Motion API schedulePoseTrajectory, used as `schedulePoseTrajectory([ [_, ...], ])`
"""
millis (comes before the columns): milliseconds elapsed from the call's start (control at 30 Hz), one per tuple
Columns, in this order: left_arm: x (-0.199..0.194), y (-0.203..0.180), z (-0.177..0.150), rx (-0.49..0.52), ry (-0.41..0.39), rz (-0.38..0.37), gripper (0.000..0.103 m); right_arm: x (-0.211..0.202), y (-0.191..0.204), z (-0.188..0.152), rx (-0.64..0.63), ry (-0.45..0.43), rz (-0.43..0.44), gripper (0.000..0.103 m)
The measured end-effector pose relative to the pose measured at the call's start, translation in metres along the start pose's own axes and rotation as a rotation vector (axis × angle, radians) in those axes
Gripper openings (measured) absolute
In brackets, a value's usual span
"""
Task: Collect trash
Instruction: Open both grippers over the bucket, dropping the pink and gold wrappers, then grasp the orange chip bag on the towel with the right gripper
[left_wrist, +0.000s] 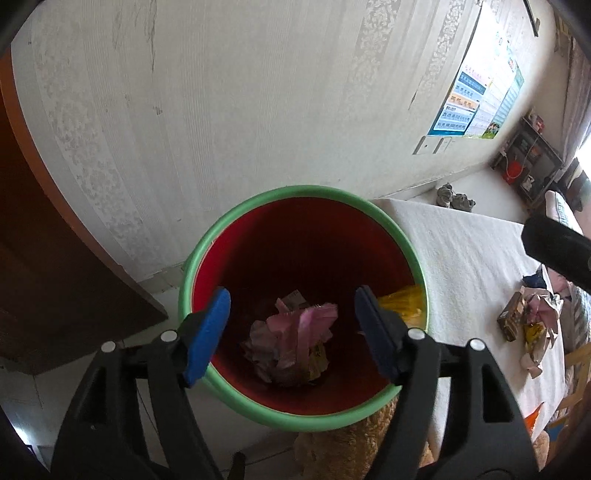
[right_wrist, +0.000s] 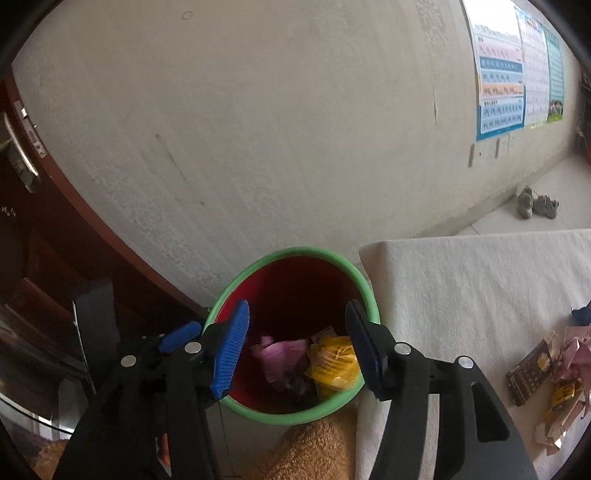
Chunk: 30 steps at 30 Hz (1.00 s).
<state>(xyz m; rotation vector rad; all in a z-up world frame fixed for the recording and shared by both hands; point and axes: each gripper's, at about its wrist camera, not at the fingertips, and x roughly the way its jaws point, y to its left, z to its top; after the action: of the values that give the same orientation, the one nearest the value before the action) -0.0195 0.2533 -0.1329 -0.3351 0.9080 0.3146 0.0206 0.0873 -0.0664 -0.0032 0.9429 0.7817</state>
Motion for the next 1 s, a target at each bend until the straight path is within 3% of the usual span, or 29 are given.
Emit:
schedulePoseTrajectory([
  [267, -0.004, -0.014, 0.002, 0.020, -0.005, -0.022, 0.069, -0.024, -0.020, -0.007, 0.054, -0.021, 0.005, 0.054],
  [500, -0.013, -0.039, 0.001, 0.054, -0.011, -0.087, 0.070, -0.063, -0.050, -0.029, 0.065, -0.048, -0.088, 0.056],
  [667, -0.012, -0.062, -0.004, 0.108, 0.003, -0.122, 0.070, -0.094, -0.102, -0.072, 0.126, 0.010, -0.249, 0.057],
  [833, -0.007, -0.082, -0.008, 0.140, 0.024, -0.145, 0.070, -0.132, -0.169, -0.138, 0.324, 0.100, -0.388, 0.059],
  [1000, -0.001, -0.104, -0.014, 0.179, 0.056, -0.164, 0.070, -0.156, -0.207, -0.203, 0.530, 0.176, -0.429, 0.060],
])
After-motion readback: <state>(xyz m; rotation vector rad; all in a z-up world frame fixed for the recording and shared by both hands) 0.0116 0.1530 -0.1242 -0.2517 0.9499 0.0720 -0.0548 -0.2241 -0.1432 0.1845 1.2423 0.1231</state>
